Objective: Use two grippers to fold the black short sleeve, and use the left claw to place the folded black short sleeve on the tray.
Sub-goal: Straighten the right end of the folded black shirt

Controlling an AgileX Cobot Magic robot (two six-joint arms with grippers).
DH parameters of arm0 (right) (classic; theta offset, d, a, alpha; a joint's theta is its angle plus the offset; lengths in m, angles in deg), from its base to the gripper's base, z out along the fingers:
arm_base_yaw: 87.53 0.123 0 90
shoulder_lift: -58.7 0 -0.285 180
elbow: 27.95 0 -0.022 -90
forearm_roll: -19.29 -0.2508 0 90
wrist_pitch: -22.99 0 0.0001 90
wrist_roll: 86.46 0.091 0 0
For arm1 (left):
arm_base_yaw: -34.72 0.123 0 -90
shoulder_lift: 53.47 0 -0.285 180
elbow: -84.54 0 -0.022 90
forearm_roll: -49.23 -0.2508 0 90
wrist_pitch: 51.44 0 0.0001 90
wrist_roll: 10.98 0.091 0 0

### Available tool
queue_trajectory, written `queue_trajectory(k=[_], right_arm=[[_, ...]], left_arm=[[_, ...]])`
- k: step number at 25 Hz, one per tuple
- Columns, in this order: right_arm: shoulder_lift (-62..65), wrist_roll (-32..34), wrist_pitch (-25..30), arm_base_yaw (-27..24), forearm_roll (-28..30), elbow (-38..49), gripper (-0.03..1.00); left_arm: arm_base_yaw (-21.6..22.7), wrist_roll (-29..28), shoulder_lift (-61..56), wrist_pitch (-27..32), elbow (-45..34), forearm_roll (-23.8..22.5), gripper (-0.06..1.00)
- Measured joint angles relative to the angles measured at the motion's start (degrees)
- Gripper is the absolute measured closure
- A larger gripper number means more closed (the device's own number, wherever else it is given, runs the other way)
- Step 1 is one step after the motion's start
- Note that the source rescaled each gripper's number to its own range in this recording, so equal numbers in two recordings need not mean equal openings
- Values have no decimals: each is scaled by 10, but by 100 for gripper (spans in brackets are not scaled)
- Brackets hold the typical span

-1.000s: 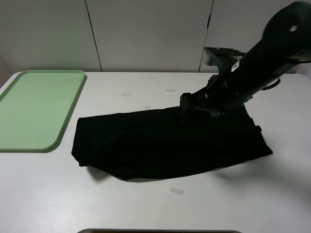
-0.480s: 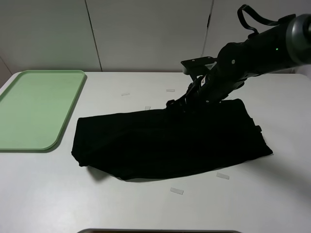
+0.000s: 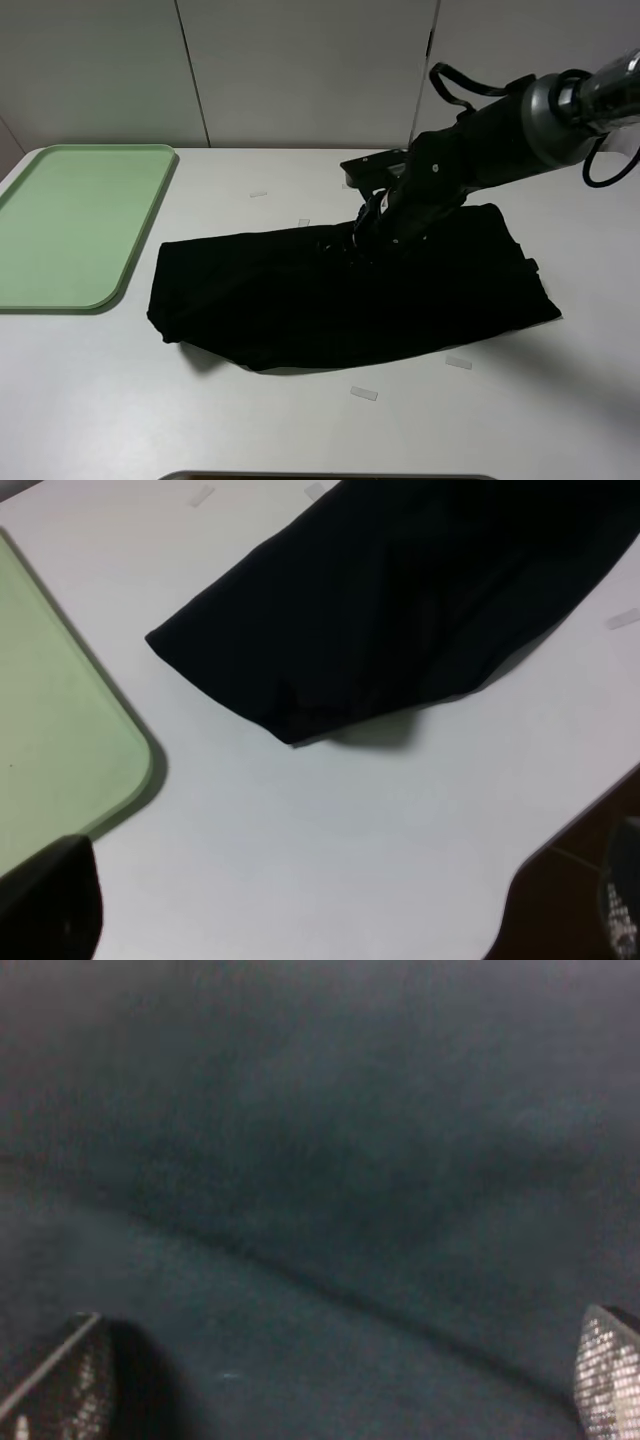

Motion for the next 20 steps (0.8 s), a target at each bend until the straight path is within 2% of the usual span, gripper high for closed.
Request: queue_trajectory(k=[6, 13, 20], right_arm=[[-12, 2, 13, 39, -3, 1, -3], [-1, 1, 96, 80, -31, 2, -3], [18, -31, 162, 89, -85, 2, -3]], left_arm=[[0, 0, 0, 0, 0, -1, -5], [0, 0, 0, 0, 0, -1, -5], [0, 0, 0, 0, 0, -1, -5]])
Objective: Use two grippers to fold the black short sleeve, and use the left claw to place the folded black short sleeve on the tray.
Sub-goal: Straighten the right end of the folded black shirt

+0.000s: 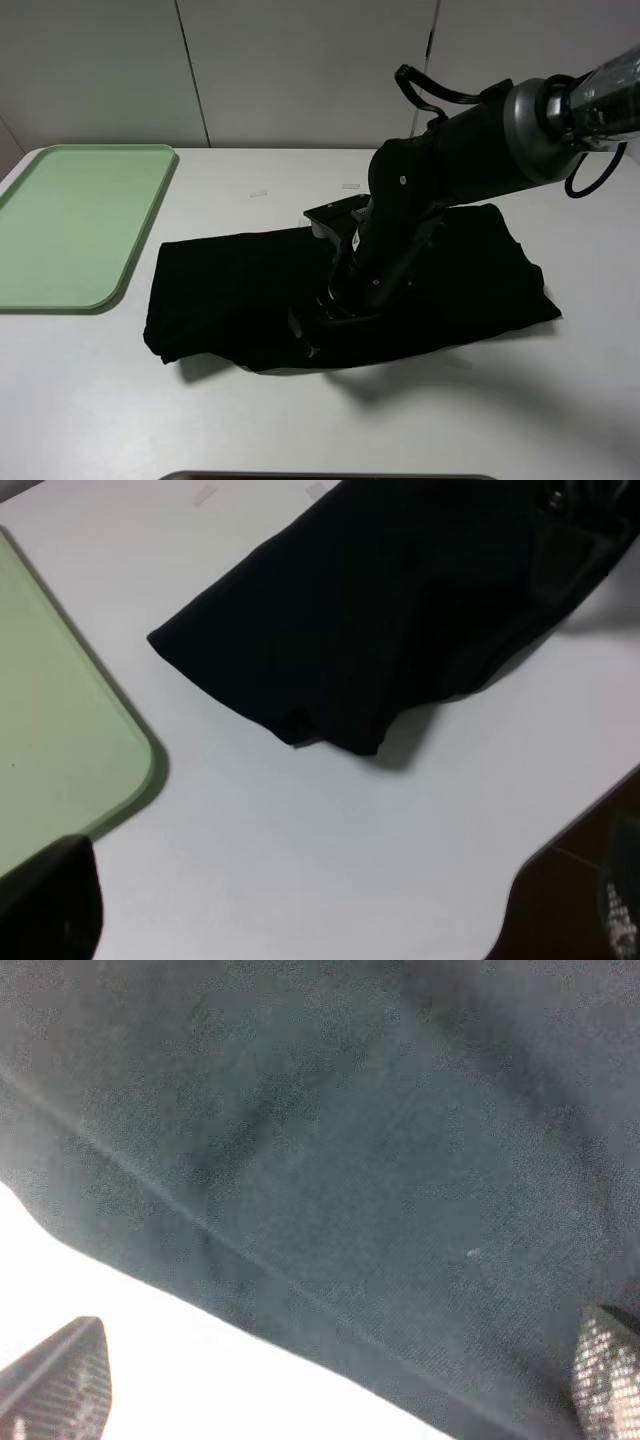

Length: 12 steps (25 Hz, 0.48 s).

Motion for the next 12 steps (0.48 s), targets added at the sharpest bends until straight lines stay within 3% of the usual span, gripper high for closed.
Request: queue_trajectory(k=[5, 12], right_arm=[[3, -27, 1, 0, -13, 1, -3], [42, -24, -59, 0, 29, -14, -3]], left_arm=[[0, 0, 0, 0, 0, 0, -5], [0, 0, 0, 0, 0, 0, -5]])
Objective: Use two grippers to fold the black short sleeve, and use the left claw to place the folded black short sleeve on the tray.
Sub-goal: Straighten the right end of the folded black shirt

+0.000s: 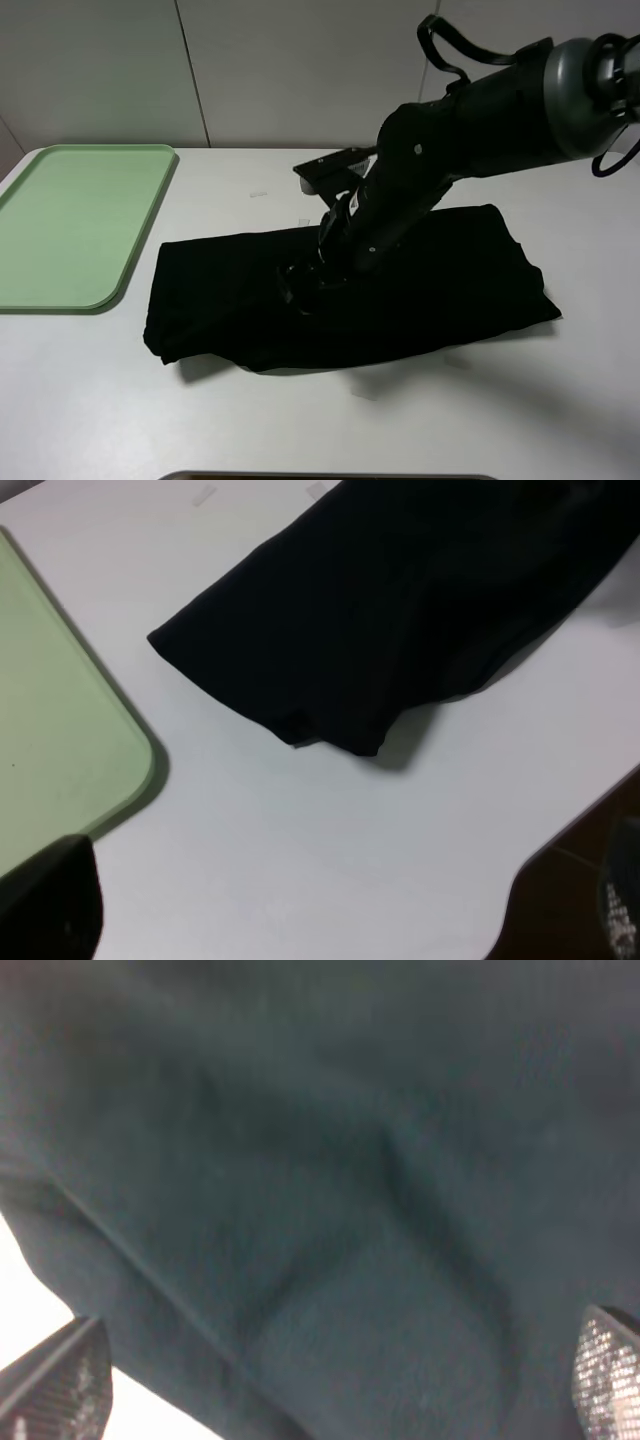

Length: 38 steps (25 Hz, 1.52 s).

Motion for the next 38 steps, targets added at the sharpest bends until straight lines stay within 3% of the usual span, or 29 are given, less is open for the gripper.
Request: queue_trajectory(k=[10, 16, 30, 35, 38], right_arm=[[-46, 12, -102, 6, 27, -10, -3], [-63, 18, -128, 34, 28, -10, -3], [-66, -4, -71, 101, -22, 19, -3], [-63, -44, -50, 102, -64, 21, -3], [-39, -61, -35, 75, -101, 22, -3]], left_arm=[[0, 0, 0, 0, 0, 0, -5], [0, 0, 0, 0, 0, 0, -4], [0, 0, 0, 0, 0, 0, -4], [0, 0, 0, 0, 0, 0, -4], [0, 0, 0, 0, 0, 0, -4]])
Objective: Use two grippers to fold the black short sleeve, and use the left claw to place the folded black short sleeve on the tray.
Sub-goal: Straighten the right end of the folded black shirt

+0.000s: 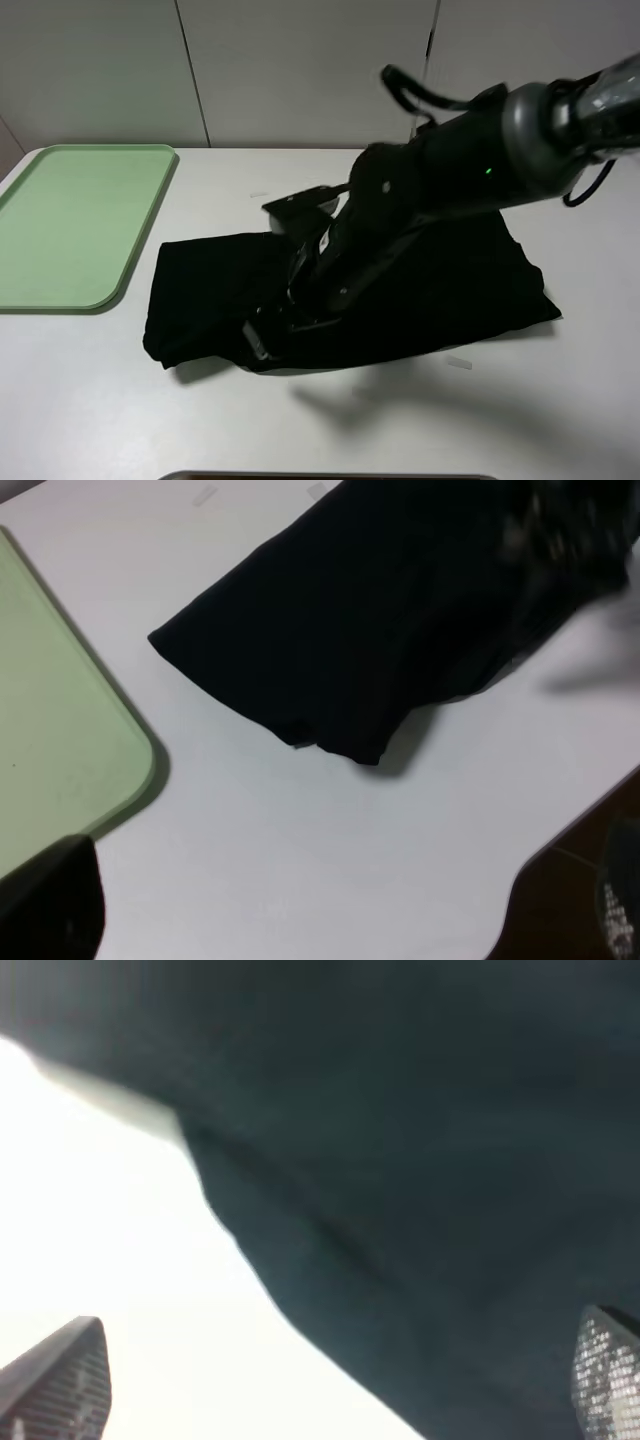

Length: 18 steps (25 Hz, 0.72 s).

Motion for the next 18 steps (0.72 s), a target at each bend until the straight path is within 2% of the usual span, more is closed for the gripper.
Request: queue_trajectory(k=[1, 4, 7, 8, 9, 10, 16, 18], right_arm=[[28, -4, 12, -44, -19, 0, -3], [53, -2, 44, -113, -24, 0, -3], [62, -1, 86, -207, -15, 0, -3], [62, -1, 86, -207, -15, 0, -3], [62, 2, 93, -227, -8, 0, -3], [62, 16, 98, -266, 16, 0, -3], [62, 103, 74, -375, 166, 0, -3], [62, 110, 65, -402, 184, 0, -3]], left_arm=[[0, 0, 0, 0, 0, 0, -4], [0, 0, 0, 0, 0, 0, -4], [0, 0, 0, 0, 0, 0, -4], [0, 0, 0, 0, 0, 0, -4], [0, 0, 0, 0, 0, 0, -4], [0, 0, 0, 0, 0, 0, -4], [0, 0, 0, 0, 0, 0, -4], [0, 0, 0, 0, 0, 0, -4]])
